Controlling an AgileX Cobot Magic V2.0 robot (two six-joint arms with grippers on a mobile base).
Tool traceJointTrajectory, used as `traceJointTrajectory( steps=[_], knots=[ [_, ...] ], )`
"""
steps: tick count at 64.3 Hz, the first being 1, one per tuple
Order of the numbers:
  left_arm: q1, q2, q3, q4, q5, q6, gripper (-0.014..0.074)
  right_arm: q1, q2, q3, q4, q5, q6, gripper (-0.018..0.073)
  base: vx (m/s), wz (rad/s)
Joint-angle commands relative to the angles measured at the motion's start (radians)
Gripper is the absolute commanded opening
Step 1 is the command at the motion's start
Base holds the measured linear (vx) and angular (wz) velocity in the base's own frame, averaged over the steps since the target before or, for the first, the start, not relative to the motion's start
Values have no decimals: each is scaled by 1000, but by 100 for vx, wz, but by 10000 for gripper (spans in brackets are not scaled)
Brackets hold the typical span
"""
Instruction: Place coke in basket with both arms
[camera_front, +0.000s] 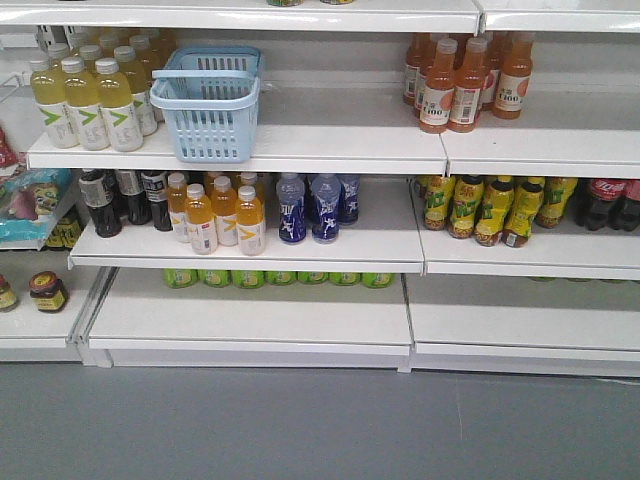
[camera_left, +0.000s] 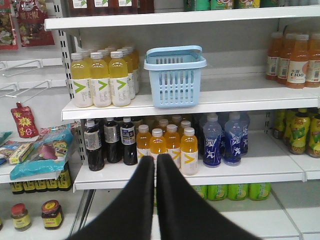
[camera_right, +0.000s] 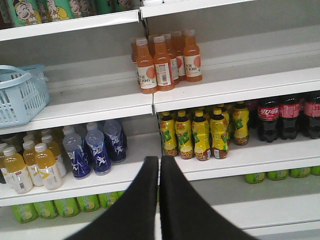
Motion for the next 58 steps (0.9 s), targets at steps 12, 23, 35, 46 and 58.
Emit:
traceJointTrajectory(
  steps=[12,23,35,46,58],
  knots=[
    [-9,-6,20,-9,-70,-8,-6,-6,-11,18,-10,-70,-7,-6,17,0],
    [-9,-6,20,-9,-70,-8,-6,-6,-11,18,-10,-70,-7,-6,18,0],
    [-9,-6,20,-9,-70,-8,-6,-6,-11,18,-10,-70,-7,-6,17,0],
    [-9,-6,20,-9,-70,-8,-6,-6,-11,18,-10,-70,-7,-6,15,-1],
    [-9,-6,20,-9,-70,-8,-6,-6,-11,18,-10,-70,-7,-6,13,-1]
  ],
)
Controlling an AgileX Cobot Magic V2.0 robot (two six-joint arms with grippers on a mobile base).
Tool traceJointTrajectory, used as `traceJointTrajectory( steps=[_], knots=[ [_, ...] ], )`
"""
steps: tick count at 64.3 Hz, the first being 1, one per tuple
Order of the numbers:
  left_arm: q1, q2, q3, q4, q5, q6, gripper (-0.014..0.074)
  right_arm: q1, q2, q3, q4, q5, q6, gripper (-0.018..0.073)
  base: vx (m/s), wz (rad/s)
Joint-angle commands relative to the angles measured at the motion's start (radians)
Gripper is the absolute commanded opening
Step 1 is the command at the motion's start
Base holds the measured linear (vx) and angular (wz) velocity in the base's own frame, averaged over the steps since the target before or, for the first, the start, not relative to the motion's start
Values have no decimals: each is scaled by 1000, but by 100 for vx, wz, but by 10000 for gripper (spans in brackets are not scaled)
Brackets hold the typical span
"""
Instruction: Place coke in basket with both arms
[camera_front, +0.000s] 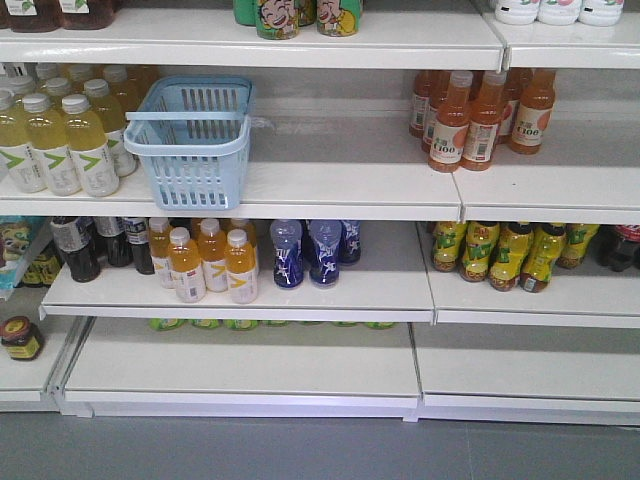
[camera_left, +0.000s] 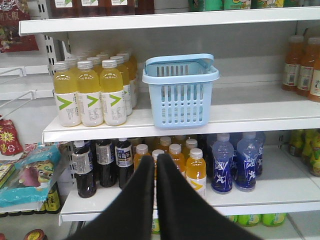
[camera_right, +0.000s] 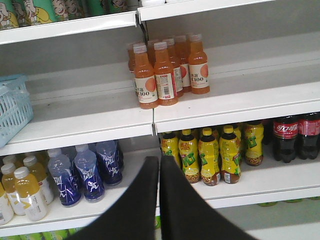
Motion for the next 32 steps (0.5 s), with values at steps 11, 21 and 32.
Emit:
traceJointTrajectory(
  steps=[11,21,32],
  knots=[
    [-9,-6,20,-9,-70,-8,-6,-6,-11,18,-10,-70,-7,-6,12,-2],
    [-9,-6,20,-9,-70,-8,-6,-6,-11,18,-10,-70,-7,-6,10,-1],
    [-9,-6,20,-9,-70,-8,-6,-6,-11,18,-10,-70,-7,-6,9,-1]
  ],
)
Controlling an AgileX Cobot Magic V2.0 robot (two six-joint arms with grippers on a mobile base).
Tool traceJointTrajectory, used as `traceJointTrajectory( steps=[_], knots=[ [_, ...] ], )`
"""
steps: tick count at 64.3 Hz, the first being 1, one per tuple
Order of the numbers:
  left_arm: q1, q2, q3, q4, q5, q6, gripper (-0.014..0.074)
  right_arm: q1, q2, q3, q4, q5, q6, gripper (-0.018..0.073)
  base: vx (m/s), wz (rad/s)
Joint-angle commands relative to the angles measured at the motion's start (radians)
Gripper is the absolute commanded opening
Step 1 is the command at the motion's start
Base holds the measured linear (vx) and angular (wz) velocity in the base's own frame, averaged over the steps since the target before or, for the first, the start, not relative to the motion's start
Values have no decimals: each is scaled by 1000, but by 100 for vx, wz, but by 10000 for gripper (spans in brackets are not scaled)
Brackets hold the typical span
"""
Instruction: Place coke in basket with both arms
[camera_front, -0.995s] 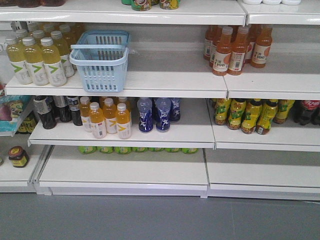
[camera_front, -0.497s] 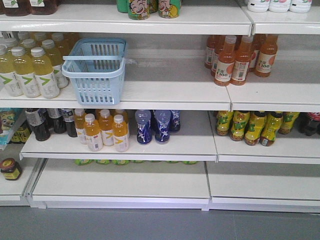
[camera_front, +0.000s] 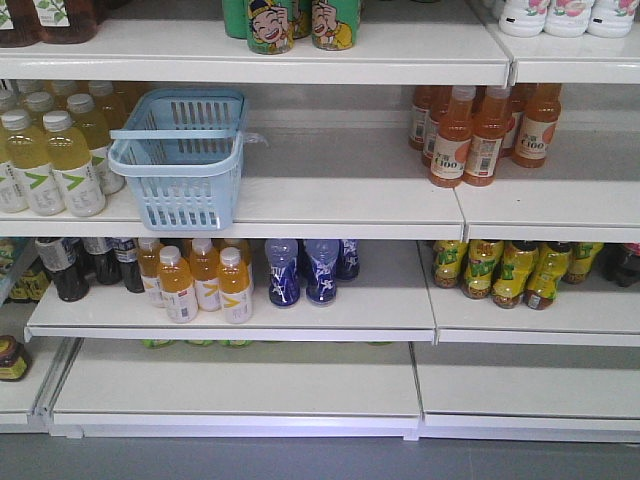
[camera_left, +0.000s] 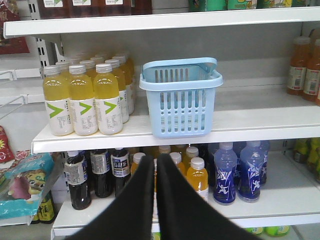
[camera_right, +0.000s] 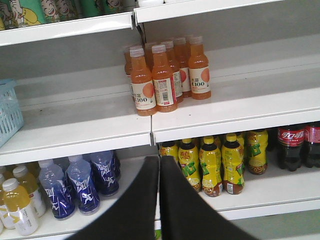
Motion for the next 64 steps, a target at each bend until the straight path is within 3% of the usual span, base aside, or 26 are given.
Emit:
traceJointTrajectory(
  steps=[1,64],
  knots=[
    [-9,-6,20,-9,-70,-8,-6,-6,-11,18,-10,-70,-7,-6,8,-1],
    [-9,-6,20,-9,-70,-8,-6,-6,-11,18,-10,-70,-7,-6,6,0]
  ],
)
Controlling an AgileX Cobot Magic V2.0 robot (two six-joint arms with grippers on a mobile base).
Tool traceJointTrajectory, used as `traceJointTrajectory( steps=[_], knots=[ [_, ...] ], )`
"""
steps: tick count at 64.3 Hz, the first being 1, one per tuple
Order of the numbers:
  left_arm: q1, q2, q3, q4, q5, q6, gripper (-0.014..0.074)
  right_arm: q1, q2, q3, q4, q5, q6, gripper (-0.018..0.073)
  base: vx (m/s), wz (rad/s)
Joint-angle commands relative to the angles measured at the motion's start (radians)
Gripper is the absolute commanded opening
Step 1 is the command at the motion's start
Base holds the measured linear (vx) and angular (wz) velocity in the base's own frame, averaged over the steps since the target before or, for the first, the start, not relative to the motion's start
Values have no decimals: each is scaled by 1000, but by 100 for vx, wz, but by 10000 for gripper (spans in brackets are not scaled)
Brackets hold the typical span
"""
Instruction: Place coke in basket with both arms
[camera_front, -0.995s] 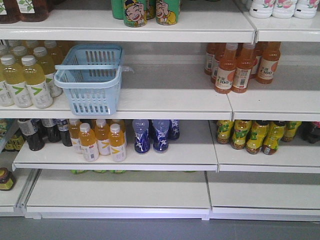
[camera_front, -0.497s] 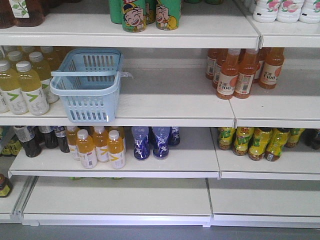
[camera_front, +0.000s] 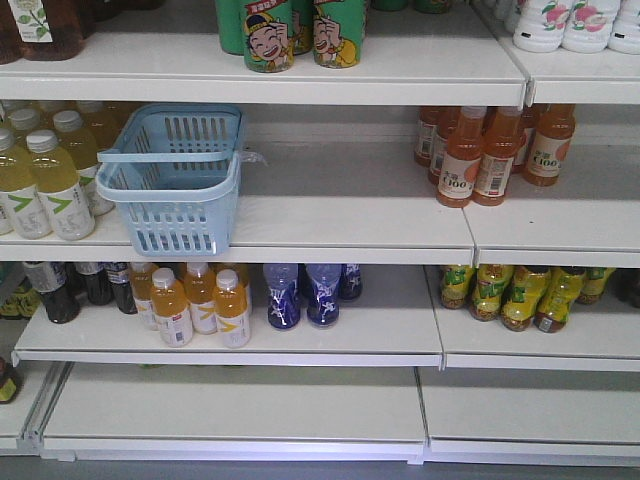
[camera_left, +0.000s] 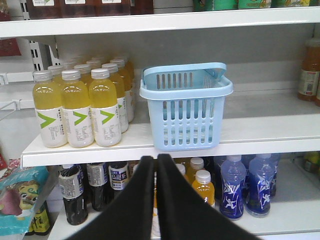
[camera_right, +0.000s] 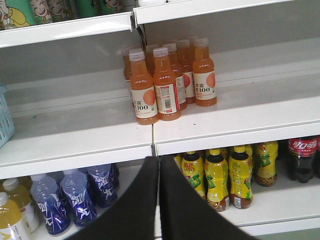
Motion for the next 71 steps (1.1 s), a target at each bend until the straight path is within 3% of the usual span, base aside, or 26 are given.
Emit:
traceJointTrajectory(
  steps=[1,71],
  knots=[
    [-9,-6,20,-9,-70,-8,-6,-6,-11,18,-10,-70,-7,-6,4,0],
    [-9,-6,20,-9,-70,-8,-6,-6,-11,18,-10,-70,-7,-6,1,0]
  ],
)
